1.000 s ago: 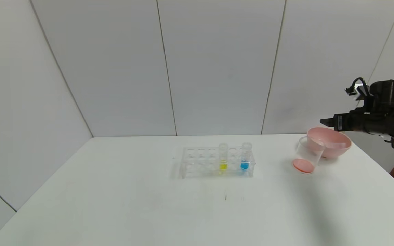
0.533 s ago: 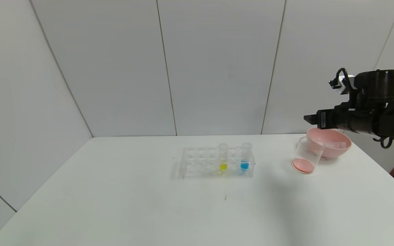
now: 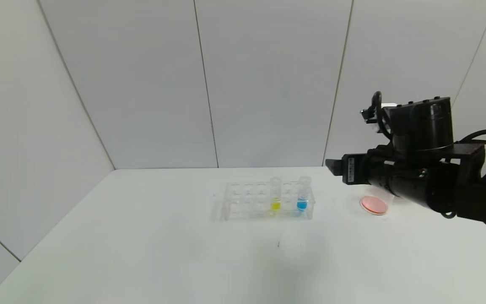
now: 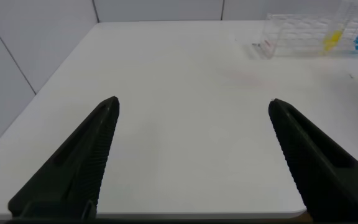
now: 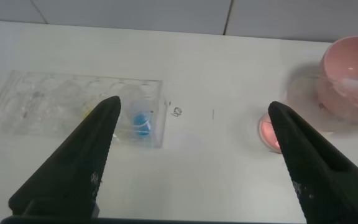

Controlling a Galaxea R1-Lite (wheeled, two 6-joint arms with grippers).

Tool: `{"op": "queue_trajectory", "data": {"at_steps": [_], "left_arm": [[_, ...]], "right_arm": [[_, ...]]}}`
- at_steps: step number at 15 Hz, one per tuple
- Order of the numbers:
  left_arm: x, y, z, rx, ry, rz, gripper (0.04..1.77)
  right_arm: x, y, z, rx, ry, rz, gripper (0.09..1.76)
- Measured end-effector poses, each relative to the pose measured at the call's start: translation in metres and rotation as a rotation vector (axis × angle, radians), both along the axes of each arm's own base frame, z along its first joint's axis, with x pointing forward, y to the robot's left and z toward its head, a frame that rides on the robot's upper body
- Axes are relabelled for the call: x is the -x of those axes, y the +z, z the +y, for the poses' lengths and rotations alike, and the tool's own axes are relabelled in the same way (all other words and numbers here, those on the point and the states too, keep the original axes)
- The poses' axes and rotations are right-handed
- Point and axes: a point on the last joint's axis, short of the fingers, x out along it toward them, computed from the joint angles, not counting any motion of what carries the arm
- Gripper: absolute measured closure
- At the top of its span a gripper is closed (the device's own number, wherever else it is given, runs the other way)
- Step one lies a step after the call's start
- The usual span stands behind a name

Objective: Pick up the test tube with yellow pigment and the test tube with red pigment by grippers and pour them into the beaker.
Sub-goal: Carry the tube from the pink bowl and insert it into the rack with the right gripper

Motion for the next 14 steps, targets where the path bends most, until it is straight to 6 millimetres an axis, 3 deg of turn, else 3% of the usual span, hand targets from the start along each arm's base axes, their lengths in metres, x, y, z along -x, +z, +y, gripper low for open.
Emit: {"op": "queue_trajectory", "data": {"at_steps": [4, 6, 14], "left_arm": [[0.000, 0.000, 0.000, 0.000, 0.000, 0.000, 0.09], [0.000, 0.000, 0.000, 0.000, 0.000, 0.000, 0.09], [0.000, 0.000, 0.000, 0.000, 0.000, 0.000, 0.09]], "right_arm": [[0.034, -0.013, 0.062, -0.013, 0.054, 0.006, 0.15], [0.040, -0.022, 0.083, -0.008, 0.077, 0.014, 0.15], [0.013, -0.070, 0.131, 0.020, 0.085, 0.078, 0.15]]}}
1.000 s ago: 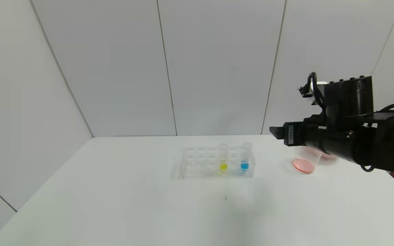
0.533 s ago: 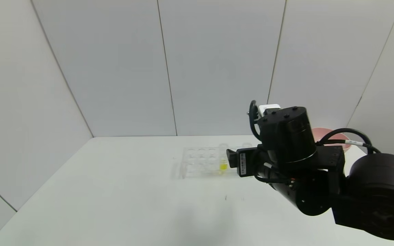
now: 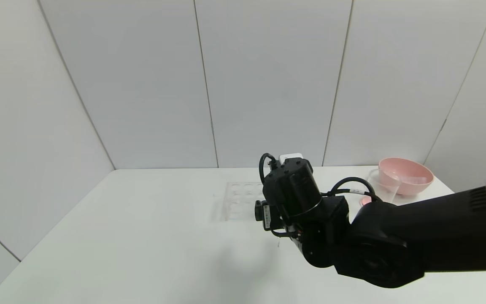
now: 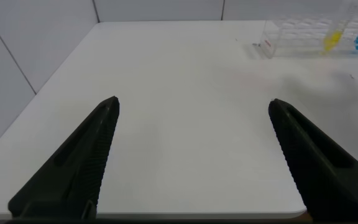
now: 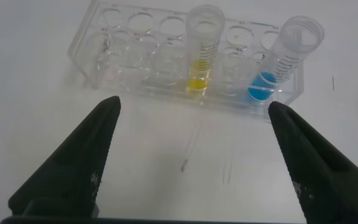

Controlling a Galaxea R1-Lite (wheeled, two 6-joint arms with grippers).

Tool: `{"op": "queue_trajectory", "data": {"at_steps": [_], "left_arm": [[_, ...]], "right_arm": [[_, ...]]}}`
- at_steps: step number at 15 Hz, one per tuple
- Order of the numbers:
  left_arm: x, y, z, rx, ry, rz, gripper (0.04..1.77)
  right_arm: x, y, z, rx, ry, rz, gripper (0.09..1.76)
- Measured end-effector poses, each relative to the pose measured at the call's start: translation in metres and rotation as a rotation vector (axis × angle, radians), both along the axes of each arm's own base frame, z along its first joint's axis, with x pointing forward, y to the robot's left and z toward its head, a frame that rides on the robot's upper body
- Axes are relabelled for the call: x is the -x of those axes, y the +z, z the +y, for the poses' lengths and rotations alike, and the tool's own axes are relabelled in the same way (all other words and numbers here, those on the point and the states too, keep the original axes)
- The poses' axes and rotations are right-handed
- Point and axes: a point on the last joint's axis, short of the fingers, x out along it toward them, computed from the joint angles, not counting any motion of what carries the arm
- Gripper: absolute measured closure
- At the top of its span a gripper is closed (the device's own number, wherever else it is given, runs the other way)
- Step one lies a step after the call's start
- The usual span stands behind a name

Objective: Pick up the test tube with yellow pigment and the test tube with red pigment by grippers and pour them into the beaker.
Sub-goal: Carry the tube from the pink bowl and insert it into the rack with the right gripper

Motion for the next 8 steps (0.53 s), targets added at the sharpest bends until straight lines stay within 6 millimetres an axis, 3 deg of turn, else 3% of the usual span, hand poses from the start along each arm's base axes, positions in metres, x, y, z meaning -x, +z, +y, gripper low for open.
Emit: {"op": "queue_trajectory", "data": {"at_steps": [8], "left_arm": [[0.000, 0.000, 0.000, 0.000, 0.000, 0.000, 0.09]], "right_arm": [[-0.050, -0.025, 0.023, -0.038, -0.069, -0.018, 0.15]]}}
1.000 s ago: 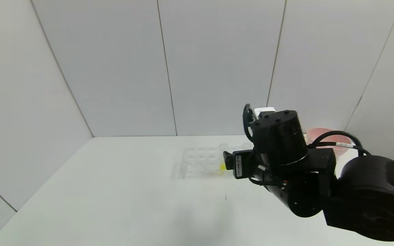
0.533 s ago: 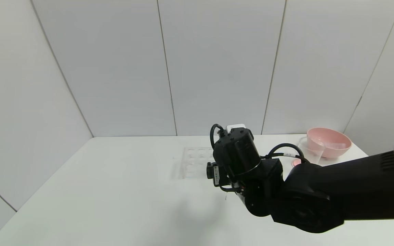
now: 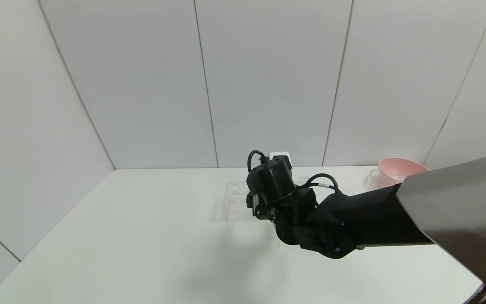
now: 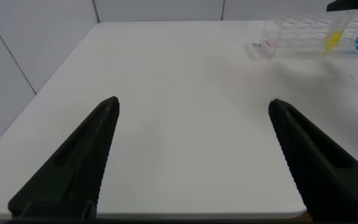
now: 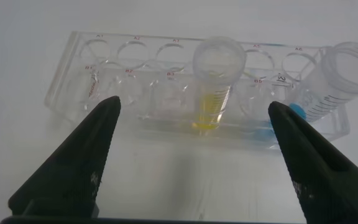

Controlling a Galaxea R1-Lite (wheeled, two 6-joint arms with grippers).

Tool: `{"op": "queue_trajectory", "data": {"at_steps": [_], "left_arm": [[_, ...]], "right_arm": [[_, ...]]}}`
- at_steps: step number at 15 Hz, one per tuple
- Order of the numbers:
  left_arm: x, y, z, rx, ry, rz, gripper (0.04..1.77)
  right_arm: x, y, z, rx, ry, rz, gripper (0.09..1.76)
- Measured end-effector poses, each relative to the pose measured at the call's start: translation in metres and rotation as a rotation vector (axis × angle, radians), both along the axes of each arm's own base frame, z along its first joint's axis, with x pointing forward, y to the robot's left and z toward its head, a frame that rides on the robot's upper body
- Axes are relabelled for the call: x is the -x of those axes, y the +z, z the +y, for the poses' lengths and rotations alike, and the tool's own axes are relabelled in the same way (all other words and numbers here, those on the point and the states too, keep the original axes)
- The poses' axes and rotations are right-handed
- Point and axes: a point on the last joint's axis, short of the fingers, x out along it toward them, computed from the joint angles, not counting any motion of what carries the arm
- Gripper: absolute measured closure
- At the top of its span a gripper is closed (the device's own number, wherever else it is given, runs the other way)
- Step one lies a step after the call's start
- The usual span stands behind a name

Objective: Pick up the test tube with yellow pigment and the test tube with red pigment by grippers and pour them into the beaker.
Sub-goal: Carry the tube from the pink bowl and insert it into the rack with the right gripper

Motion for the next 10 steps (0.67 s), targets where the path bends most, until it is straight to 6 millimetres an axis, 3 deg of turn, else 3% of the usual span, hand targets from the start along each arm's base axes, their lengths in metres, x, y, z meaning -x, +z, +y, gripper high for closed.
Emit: {"op": "queue_trajectory", "data": {"at_steps": [6, 10], "left_arm": [[0.000, 0.000, 0.000, 0.000, 0.000, 0.000, 0.09], [0.000, 0.000, 0.000, 0.000, 0.000, 0.000, 0.09]], "right_arm": [[-0.035, -0.020, 0.004, -0.002, -0.046, -0.013, 0.15], [-0.046, -0.029, 0.006, 0.010, -0.053, -0.017, 0.14]]}}
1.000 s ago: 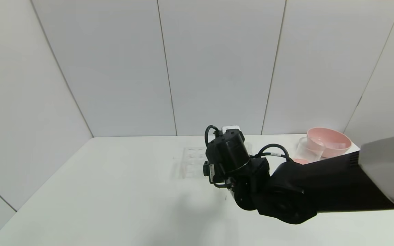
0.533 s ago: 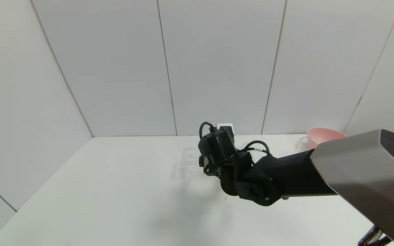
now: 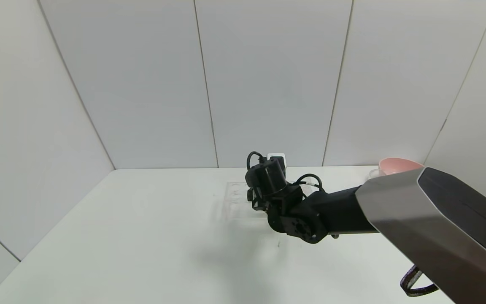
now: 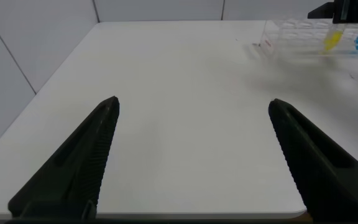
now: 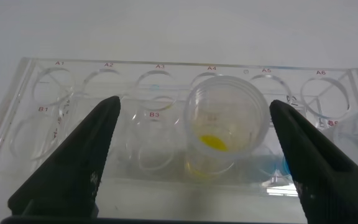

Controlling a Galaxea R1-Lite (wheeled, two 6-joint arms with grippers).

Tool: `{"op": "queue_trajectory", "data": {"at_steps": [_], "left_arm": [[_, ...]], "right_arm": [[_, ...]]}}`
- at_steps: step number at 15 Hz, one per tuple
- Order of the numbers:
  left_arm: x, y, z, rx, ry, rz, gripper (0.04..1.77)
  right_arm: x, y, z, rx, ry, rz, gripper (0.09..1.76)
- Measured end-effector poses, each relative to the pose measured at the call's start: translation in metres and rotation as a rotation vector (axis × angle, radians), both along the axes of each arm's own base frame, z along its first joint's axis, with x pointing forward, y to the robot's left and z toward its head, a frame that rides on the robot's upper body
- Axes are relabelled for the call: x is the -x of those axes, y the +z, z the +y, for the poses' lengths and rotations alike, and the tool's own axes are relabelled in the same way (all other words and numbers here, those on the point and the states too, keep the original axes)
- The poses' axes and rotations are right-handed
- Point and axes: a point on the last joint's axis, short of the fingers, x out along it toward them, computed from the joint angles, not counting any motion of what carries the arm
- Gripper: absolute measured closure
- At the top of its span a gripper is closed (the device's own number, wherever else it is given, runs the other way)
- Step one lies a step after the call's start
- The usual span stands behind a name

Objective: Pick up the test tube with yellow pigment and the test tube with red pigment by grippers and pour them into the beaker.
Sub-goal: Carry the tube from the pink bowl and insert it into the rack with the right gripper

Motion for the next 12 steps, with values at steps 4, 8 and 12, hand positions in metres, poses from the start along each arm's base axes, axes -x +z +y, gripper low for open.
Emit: {"op": "queue_trajectory", "data": {"at_steps": [4, 8, 12], "left_arm": [[0.0000, 0.0000, 0.0000, 0.000, 0.000, 0.000, 0.09], [0.0000, 0.0000, 0.0000, 0.000, 0.000, 0.000, 0.09], [0.0000, 0.0000, 0.0000, 0.000, 0.000, 0.000, 0.09]], "right_arm": [[-0.0007, -0.0018, 0.0011, 0.005, 0.003, 0.000, 0.14], [0.0013, -0.0019, 0.0001, 0.009, 0.004, 0.006, 0.14], [0.0067, -0.0002, -0.0007, 0.014, 0.011, 0.013, 0.14]]}}
